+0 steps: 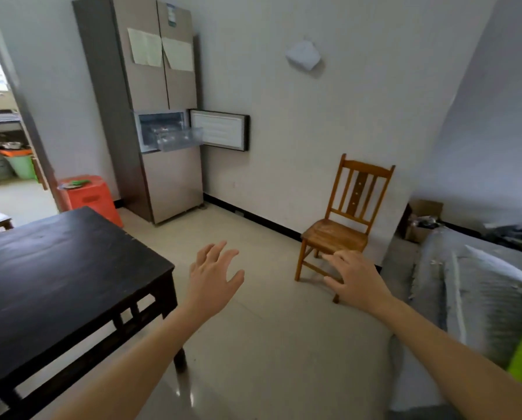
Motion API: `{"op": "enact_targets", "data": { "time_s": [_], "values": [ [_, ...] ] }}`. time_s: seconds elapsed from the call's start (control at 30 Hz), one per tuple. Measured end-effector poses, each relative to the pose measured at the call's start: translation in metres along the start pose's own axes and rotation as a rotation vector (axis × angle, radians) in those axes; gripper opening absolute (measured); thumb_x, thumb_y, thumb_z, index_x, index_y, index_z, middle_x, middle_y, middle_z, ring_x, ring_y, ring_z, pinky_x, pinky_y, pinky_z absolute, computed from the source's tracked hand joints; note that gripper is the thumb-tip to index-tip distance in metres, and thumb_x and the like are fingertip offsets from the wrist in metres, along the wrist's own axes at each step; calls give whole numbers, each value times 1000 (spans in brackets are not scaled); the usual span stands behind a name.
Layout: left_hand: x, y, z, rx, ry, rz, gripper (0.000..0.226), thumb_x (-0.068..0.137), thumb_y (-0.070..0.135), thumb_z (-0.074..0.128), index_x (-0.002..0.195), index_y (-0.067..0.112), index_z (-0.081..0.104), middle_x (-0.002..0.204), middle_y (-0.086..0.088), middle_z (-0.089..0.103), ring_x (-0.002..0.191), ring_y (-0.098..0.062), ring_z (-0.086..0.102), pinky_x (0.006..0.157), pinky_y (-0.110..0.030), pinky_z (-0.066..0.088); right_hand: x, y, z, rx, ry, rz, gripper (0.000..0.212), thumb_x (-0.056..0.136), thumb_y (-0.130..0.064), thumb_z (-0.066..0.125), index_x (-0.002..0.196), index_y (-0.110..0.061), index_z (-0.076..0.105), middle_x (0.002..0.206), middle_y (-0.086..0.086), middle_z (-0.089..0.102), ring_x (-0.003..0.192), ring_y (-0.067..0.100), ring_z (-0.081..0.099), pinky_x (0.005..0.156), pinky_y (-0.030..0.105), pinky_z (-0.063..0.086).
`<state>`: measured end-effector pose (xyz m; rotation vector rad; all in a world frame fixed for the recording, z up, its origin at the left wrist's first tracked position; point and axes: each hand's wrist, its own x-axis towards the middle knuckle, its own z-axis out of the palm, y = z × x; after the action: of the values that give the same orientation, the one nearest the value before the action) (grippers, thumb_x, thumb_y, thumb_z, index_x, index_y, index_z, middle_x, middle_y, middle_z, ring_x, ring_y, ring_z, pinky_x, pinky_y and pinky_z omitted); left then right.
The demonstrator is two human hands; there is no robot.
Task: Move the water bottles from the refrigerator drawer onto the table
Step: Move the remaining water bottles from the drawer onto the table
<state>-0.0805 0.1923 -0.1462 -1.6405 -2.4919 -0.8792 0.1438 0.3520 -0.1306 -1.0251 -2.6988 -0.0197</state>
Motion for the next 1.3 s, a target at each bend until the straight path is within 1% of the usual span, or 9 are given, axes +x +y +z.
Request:
{"op": "enact_targets", "data": {
  "time_s": [0.13, 0.43, 0.5, 0.6, 0.77, 0.93, 1.07, 1.2, 1.3],
  "values": [
    [9, 20, 8, 12, 16, 17, 47, 92, 36, 48, 135, 21, 40, 152, -2, 24, 141, -21, 11, 112, -41, 19, -10, 28, -7, 13, 40, 46, 48, 91, -39, 48, 136, -21, 43, 138, 1, 43, 130, 17, 35, 102, 32, 34],
    [83, 20, 26, 50, 82, 17, 51, 90, 35, 51, 137, 18, 40, 151, -4, 26, 141, -22, 14, 112, -41, 20, 36, 78, -14, -37, 6, 70, 50, 94, -42, 42, 140, -24, 34, 150, 1, 27, 140, 19, 19, 112, 37, 18],
    [105, 18, 31, 40, 108, 10, 51, 90, 34, 52, 136, 17, 40, 151, -5, 26, 141, -22, 13, 111, -42, 21, 57, 91, -20, -65, 7, 71, 51, 94, -43, 41, 141, -24, 33, 149, 2, 27, 139, 19, 20, 112, 37, 18],
    [144, 16, 39, 26, 113, -22, 52, 90, 33, 53, 136, 16, 40, 151, -6, 26, 141, -23, 13, 112, -42, 20, 88, 115, -31, -139, 17, 74, 58, 89, -52, 31, 140, -24, 34, 149, 2, 29, 138, 20, 22, 111, 37, 20],
    [209, 22, 59, -7, 128, 11, 52, 88, 30, 56, 135, 14, 43, 150, -7, 30, 139, -26, 16, 112, -42, 20, 125, 161, -28, -125, 36, 126, 53, 92, -45, 43, 140, -23, 35, 148, 4, 31, 139, 21, 24, 111, 40, 22],
    [257, 39, 92, -3, 90, 45, 51, 89, 29, 56, 135, 12, 43, 150, -8, 30, 140, -26, 15, 113, -41, 18, 147, 199, -6, -123, -28, 167, 64, 87, -58, 27, 141, -23, 34, 147, 3, 31, 138, 20, 23, 110, 38, 24],
    [298, 55, 119, 30, 87, 60, 51, 89, 30, 55, 136, 14, 41, 150, -6, 29, 140, -24, 14, 113, -39, 16, 180, 242, 2, -99, -20, 176, 53, 93, -44, 42, 141, -23, 33, 148, 3, 29, 138, 20, 21, 111, 38, 21],
    [353, 70, 136, 57, 170, 58, 50, 88, 28, 57, 135, 15, 43, 149, -4, 30, 140, -24, 16, 110, -42, 21, 237, 290, 12, -72, -17, 142, 52, 94, -45, 40, 141, -26, 32, 150, 2, 26, 140, 21, 18, 114, 42, 17],
    [396, 81, 144, 64, 235, 10, 49, 88, 28, 57, 134, 15, 45, 148, -6, 33, 138, -25, 19, 109, -46, 23, 292, 320, 21, -51, -12, 74, 51, 94, -47, 38, 141, -27, 32, 152, 0, 24, 141, 20, 17, 115, 43, 16]
  ]
}}
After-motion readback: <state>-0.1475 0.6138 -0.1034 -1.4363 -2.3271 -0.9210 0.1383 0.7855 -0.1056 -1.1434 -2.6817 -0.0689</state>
